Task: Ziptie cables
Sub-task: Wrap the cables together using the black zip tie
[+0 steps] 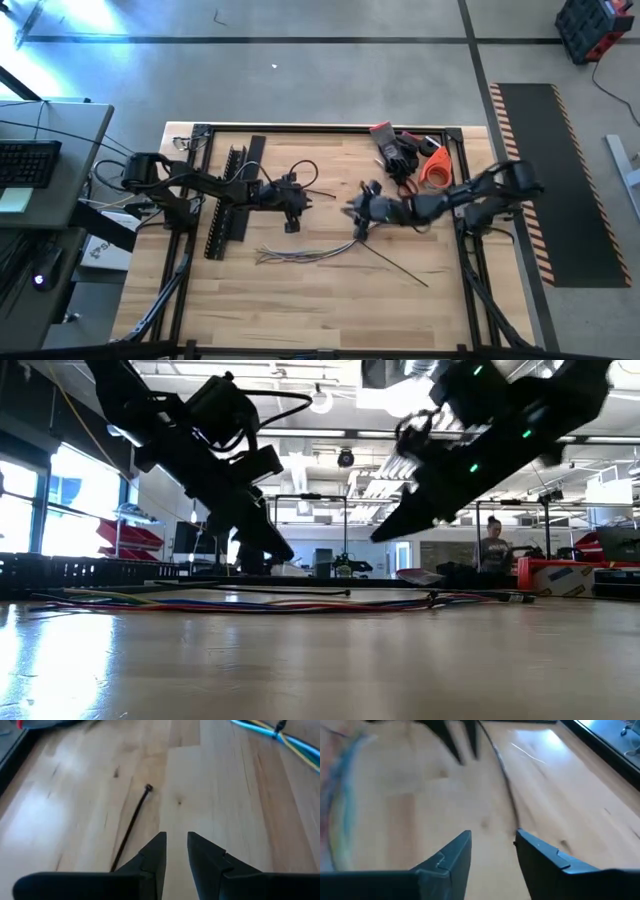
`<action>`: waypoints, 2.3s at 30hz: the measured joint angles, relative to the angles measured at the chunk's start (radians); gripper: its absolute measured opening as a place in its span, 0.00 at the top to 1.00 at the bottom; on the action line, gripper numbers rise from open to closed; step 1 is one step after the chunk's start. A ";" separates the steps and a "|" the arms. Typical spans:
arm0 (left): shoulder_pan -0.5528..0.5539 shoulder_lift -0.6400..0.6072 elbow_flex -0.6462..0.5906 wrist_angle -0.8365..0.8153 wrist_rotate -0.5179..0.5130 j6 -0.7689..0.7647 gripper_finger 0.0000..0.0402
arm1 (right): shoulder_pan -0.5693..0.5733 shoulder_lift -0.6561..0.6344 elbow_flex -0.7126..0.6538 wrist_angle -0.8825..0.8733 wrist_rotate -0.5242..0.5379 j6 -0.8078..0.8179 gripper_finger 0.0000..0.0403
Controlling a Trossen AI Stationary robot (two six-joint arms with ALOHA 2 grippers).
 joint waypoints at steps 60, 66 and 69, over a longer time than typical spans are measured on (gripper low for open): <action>-0.029 0.189 0.003 0.183 0.083 0.033 0.84 | -0.153 0.303 0.373 -0.449 -0.490 -0.220 0.77; -0.067 0.199 0.005 0.198 0.083 0.118 0.84 | -0.154 0.302 0.373 -0.448 -0.511 -0.074 0.98; -0.081 0.199 0.005 0.215 0.082 0.154 0.81 | -0.149 0.302 0.373 -0.452 -0.579 -0.004 0.99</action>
